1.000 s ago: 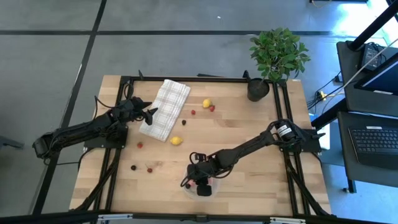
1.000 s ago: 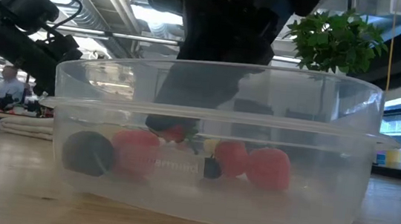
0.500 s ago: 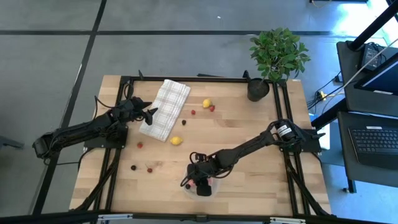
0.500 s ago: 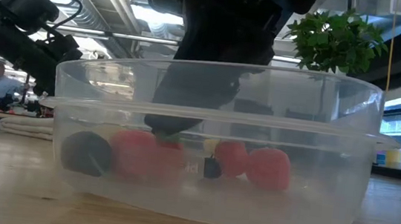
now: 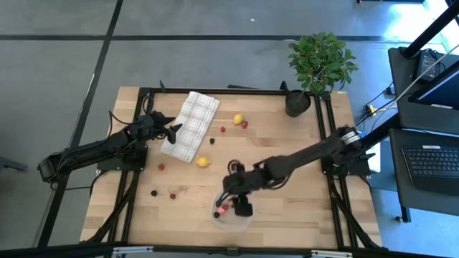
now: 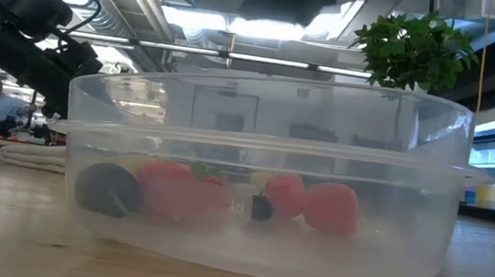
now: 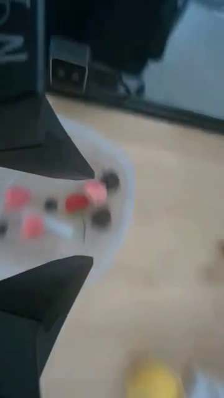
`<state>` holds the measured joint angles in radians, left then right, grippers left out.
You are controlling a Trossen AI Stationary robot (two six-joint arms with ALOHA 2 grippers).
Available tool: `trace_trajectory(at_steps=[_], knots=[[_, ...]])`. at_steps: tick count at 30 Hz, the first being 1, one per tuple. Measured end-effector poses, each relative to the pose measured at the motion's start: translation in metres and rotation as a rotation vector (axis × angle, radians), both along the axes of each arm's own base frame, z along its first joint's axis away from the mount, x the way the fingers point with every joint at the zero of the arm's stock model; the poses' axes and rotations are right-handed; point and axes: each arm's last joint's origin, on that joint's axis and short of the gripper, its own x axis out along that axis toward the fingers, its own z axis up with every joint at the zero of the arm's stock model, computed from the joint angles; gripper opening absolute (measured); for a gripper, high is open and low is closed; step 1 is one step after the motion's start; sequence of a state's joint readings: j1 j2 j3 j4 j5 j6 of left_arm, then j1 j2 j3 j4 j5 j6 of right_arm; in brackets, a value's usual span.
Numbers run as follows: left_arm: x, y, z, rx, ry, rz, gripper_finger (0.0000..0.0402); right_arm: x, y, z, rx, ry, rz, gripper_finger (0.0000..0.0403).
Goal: Pick and placing Produce into tupperware
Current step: Put the top strawberry into the transparent bin
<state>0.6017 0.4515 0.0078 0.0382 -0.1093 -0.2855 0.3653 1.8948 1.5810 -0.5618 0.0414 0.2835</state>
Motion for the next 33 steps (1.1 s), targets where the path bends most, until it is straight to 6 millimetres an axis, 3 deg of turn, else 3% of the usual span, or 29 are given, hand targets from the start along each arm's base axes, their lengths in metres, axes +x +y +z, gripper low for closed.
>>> trace_trajectory(at_steps=[5, 8, 17, 22, 26, 33], knots=[[0.000, 0.000, 0.000, -0.002, 0.001, 0.000, 0.0250, -0.017, -0.033, 0.030, -0.204, -0.021, -0.107, 0.0213], [0.000, 0.000, 0.000, -0.004, 0.002, 0.001, 0.0250, -0.024, -0.059, 0.038, -0.243, 0.029, -0.152, 0.0213], [0.000, -0.001, -0.001, -0.017, 0.006, -0.020, 0.0250, -0.035, -0.157, 0.031, -0.341, 0.279, -0.262, 0.0213], [0.000, -0.001, -0.002, -0.019, 0.006, -0.027, 0.0250, -0.038, -0.207, 0.032, -0.353, 0.290, -0.279, 0.0213], [0.000, -0.001, -0.002, -0.019, 0.007, -0.026, 0.0250, -0.040, -0.228, 0.033, -0.376, 0.274, -0.286, 0.0213], [0.000, -0.001, -0.002, -0.019, 0.007, -0.024, 0.0250, -0.042, -0.240, 0.033, -0.370, 0.270, -0.319, 0.0213]])
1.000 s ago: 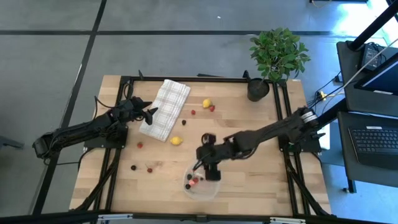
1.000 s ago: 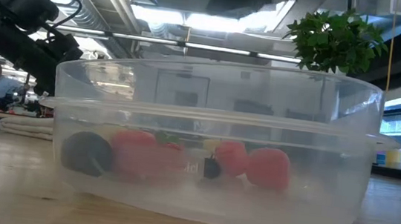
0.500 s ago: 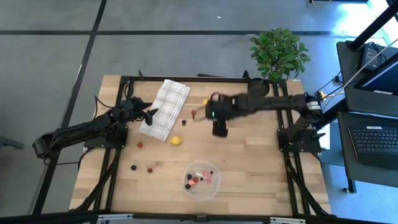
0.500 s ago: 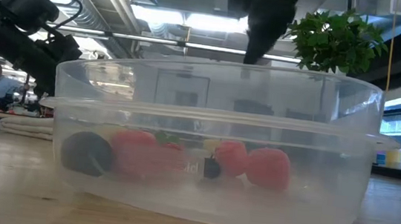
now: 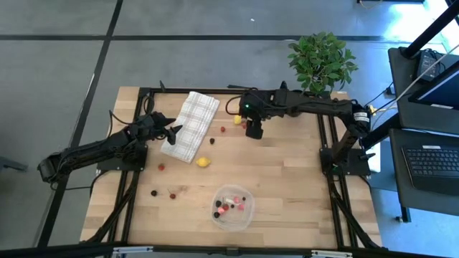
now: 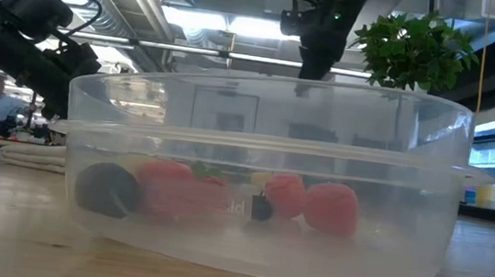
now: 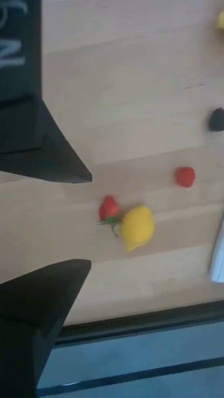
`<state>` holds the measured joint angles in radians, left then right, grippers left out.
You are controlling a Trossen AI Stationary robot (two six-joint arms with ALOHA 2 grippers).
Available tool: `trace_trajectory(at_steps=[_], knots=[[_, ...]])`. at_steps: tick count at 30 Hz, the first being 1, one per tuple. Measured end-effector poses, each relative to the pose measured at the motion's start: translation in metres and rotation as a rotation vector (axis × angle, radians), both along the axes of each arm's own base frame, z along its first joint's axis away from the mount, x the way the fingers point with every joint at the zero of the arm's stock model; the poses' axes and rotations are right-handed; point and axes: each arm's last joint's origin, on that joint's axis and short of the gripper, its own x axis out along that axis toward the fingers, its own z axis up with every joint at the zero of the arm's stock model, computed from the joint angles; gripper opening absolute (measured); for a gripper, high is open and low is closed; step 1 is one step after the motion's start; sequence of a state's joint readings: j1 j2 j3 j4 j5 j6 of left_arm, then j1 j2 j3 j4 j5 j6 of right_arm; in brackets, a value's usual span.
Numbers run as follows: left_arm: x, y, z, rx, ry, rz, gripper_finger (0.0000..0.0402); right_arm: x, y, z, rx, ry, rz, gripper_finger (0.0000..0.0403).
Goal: Pick and placing Produce into tupperware
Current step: Put the top strawberry into the transparent bin
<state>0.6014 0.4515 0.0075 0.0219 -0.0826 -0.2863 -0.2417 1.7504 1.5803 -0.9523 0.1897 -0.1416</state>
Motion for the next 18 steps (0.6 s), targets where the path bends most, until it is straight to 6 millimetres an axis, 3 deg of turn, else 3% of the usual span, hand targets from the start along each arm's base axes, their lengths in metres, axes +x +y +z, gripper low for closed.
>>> trace_trajectory(at_steps=[8, 18], knots=[[0.0000, 0.0000, 0.0001, 0.000, 0.000, 0.000, 0.0250, 0.0013, -0.0019, 0.0007, 0.000, -0.023, -0.016, 0.0223], [0.0000, 0.0000, 0.0001, 0.001, 0.000, 0.000, 0.0250, 0.0026, -0.0022, 0.0013, 0.004, -0.043, -0.033, 0.0318]])
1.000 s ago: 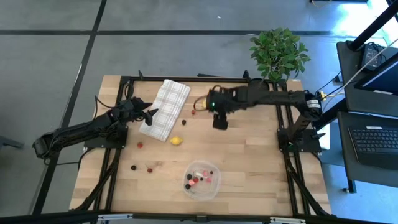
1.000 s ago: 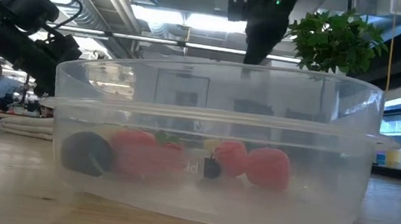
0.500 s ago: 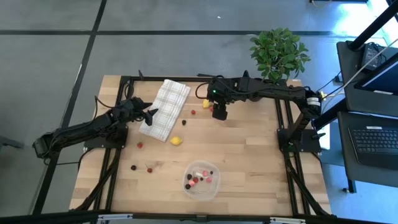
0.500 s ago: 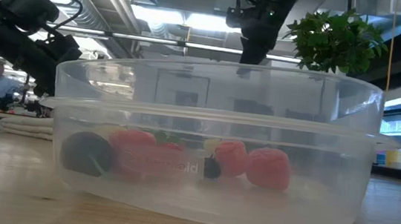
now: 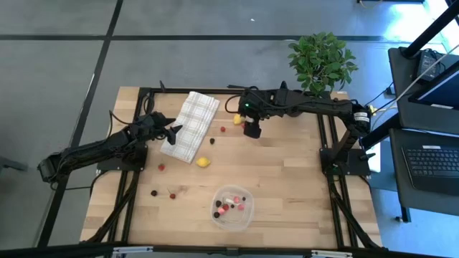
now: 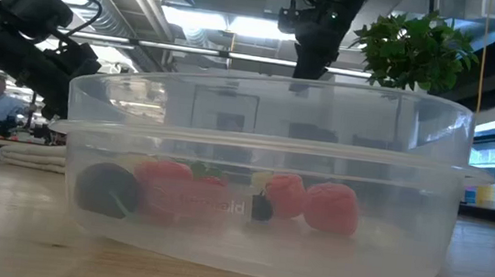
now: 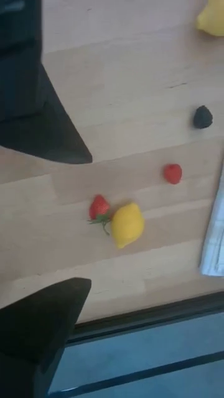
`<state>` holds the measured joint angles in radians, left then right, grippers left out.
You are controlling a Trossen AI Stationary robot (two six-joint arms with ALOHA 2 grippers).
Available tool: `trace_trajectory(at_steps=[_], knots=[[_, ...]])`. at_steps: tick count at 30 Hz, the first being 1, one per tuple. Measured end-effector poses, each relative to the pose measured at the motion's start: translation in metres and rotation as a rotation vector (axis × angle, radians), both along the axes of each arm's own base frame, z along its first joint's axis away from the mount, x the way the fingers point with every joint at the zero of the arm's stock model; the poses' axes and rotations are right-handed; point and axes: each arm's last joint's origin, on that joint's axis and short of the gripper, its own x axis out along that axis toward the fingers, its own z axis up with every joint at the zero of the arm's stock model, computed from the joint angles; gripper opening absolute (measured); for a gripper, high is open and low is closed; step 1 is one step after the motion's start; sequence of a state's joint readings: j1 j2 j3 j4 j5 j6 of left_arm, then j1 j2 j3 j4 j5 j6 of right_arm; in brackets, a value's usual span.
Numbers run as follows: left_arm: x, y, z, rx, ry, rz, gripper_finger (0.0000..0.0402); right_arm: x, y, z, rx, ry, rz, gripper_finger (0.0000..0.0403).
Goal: Pick and placing Produce into tupperware
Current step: Put the top strawberry into the transparent bin
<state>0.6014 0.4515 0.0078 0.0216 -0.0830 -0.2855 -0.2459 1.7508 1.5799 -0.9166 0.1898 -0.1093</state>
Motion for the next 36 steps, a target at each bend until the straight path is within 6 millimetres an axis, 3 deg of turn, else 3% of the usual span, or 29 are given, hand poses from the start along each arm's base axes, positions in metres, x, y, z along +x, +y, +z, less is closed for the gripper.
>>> trace_trajectory(at_steps=[8, 20, 36], knots=[[0.000, 0.000, 0.000, 0.003, 0.003, -0.002, 0.0250, 0.006, -0.011, -0.012, 0.141, -0.055, -0.195, 0.0325], [0.000, 0.000, 0.000, 0.005, 0.005, -0.003, 0.0250, 0.031, -0.039, -0.093, 0.242, 0.102, -0.340, 0.0326], [0.000, 0.000, 0.000, 0.006, 0.006, -0.003, 0.0250, 0.038, -0.056, -0.122, 0.188, 0.130, -0.389, 0.0326]])
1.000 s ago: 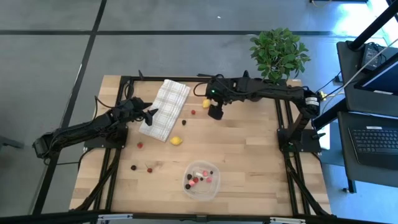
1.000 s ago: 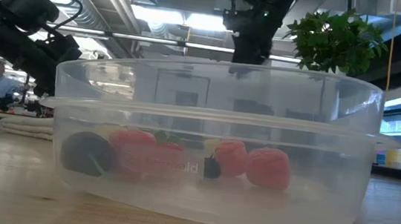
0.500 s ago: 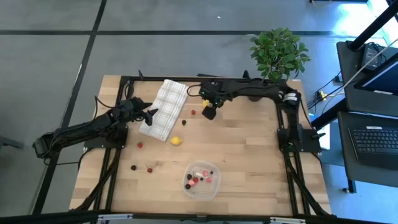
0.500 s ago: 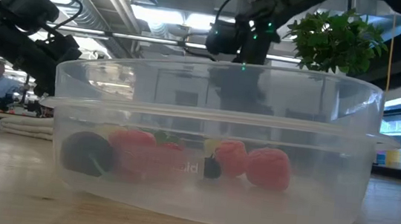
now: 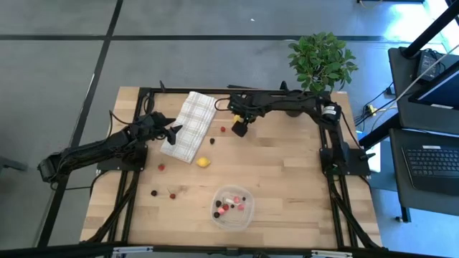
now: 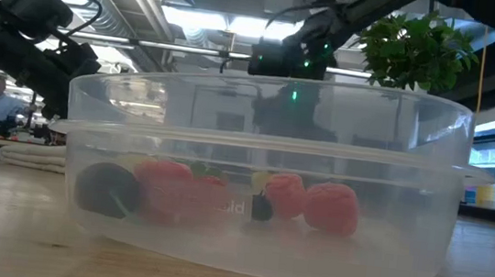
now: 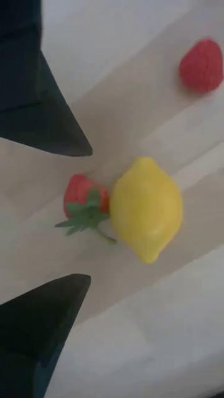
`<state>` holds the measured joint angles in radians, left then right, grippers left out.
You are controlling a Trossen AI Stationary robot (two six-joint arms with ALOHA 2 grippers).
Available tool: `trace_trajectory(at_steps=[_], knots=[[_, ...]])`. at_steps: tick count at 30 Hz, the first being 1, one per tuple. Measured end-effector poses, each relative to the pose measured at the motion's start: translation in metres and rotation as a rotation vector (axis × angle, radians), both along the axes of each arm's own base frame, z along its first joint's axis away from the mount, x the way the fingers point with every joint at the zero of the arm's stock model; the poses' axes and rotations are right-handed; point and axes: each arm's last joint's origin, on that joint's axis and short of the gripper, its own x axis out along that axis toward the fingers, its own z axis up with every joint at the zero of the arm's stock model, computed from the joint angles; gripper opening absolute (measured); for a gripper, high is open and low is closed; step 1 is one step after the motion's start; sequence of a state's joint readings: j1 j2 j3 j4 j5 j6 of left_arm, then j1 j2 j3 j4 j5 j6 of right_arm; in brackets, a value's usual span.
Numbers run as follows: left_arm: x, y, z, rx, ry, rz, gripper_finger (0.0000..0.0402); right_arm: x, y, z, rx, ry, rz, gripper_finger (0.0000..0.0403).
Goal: Pick and placing Produce into tupperware
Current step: Put the top strawberry into the transparent bin
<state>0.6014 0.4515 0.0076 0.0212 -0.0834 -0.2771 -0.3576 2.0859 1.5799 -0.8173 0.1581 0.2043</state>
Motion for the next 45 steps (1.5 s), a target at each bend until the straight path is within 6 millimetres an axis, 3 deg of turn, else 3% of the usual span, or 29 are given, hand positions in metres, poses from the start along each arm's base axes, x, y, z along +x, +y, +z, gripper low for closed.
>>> trace_trajectory(at_steps=[8, 17, 45], knots=[[0.000, 0.000, 0.000, 0.001, 0.001, 0.000, 0.0250, 0.003, -0.002, -0.025, 0.019, 0.065, 0.022, 0.0326], [0.000, 0.000, 0.000, 0.018, 0.015, -0.010, 0.0250, 0.001, -0.009, -0.030, 0.029, 0.076, 0.011, 0.0319], [0.000, 0.000, 0.000, 0.017, 0.016, -0.010, 0.0250, 0.001, -0.015, -0.031, 0.058, 0.046, 0.046, 0.0149]])
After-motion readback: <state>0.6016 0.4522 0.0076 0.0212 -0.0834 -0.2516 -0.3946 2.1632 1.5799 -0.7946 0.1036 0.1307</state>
